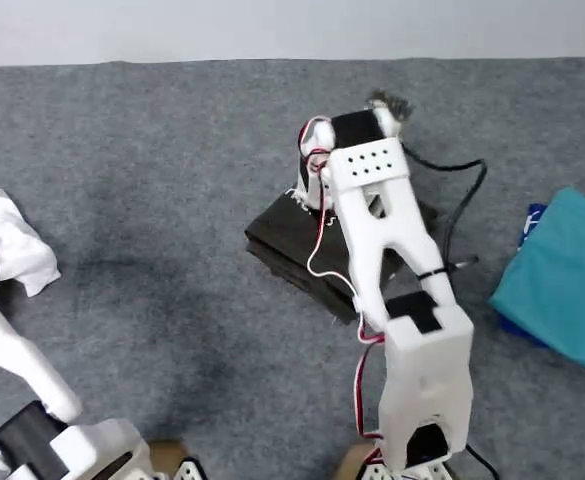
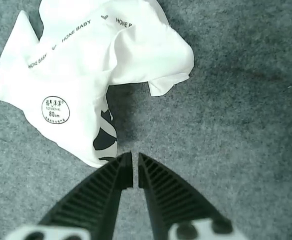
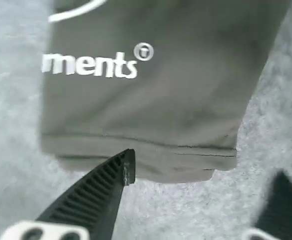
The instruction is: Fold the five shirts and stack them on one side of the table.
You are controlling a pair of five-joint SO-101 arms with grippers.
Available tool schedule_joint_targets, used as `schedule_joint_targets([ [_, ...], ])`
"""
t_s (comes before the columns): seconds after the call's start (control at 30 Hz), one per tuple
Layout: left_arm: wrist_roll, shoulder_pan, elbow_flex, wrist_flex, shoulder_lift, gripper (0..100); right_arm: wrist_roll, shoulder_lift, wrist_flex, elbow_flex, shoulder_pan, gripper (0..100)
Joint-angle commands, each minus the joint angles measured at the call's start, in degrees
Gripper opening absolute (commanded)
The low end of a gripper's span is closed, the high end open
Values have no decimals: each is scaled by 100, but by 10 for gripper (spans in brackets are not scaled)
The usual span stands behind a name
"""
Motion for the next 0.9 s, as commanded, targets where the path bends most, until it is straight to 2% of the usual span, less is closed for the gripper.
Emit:
schedule_joint_targets([
  [0.0,-273,35,-31,-123,-158,32,-360,382,-321,-26,-13,537],
  [0.23,-510,35,-31,-431,-158,32,-580,980,-1165,-26,312,526],
  [0.53,-501,35,22,-571,-149,32,-281,1657,-2387,-26,576,526],
  [0.7,-501,35,268,-686,-149,32,-132,2070,-2668,-35,497,525],
  [0.77,-501,35,330,-686,-149,32,-123,2193,-2633,-35,462,492],
  [0.87,-501,35,338,-686,-149,32,44,2211,-2615,-35,514,367],
])
